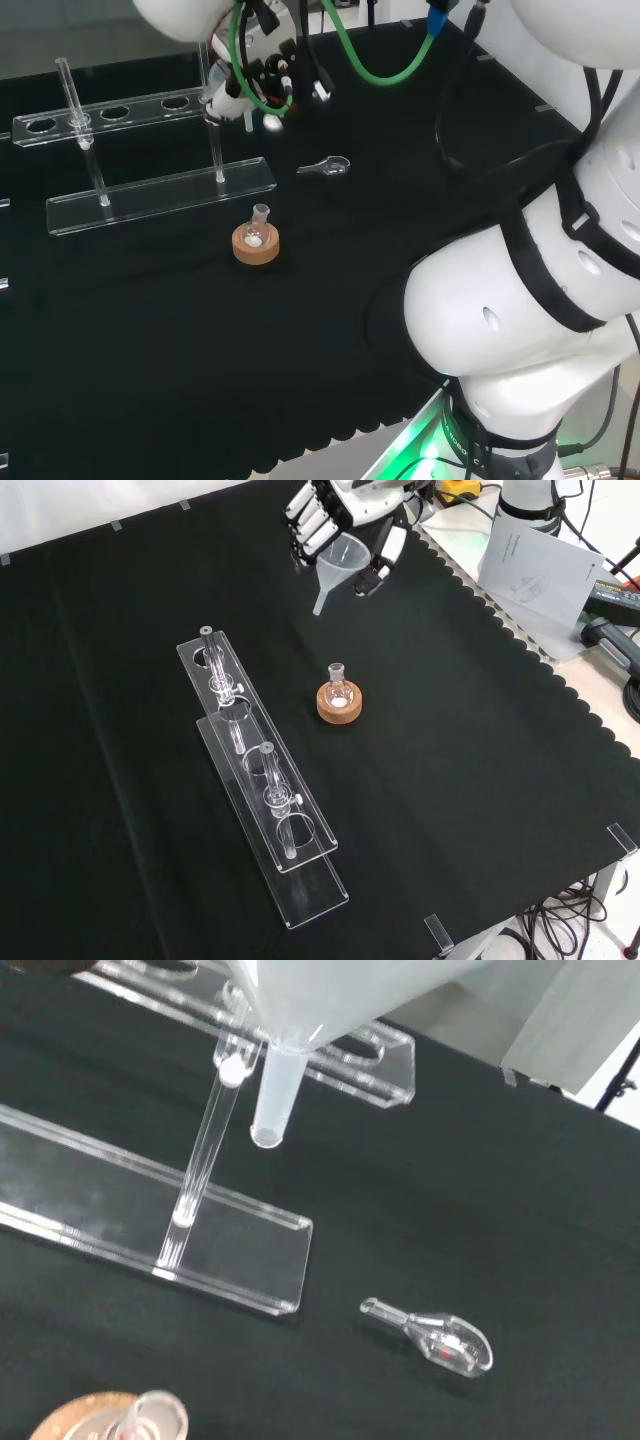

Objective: Put the funnel back on the funnel stand.

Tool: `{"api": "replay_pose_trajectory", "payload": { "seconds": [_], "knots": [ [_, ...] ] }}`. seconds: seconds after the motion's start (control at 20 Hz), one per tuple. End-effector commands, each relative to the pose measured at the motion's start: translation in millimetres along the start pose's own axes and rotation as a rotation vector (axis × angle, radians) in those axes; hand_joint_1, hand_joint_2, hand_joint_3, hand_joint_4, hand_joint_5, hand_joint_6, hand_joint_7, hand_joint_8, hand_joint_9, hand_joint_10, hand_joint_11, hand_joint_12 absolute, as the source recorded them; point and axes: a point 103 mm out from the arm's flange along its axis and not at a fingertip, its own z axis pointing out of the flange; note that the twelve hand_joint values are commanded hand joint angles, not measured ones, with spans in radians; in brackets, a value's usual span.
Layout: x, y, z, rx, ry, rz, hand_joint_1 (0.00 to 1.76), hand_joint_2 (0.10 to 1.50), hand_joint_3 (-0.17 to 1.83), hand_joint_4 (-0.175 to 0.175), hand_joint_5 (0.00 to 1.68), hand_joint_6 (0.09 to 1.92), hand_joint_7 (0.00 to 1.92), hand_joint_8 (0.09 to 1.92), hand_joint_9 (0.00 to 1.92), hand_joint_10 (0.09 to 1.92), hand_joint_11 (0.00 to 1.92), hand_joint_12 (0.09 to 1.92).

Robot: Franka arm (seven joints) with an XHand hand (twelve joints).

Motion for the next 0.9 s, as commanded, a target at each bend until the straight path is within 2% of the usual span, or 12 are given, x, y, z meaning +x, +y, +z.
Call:
{"api": "replay_pose_trajectory", "payload": {
  "seconds": [0.05,0.45,0.9],
  "knots": [
    [-13.8,15.9,-19.3,-0.017,0.017,0.023,0.72,0.91,0.48,-0.062,0.8,0.75,0.78,0.83,1.3,0.73,0.75,1.12],
    [-31.6,60.5,-36.2,-0.039,0.047,0.043,0.72,0.91,0.48,-0.061,0.81,0.75,0.78,0.83,1.3,0.73,0.75,1.13],
    [-48.7,119.6,-20.3,-0.006,0.081,0.041,0.71,0.9,0.48,-0.059,0.81,0.74,0.79,0.83,1.29,0.73,0.74,1.14]
  ]
}}
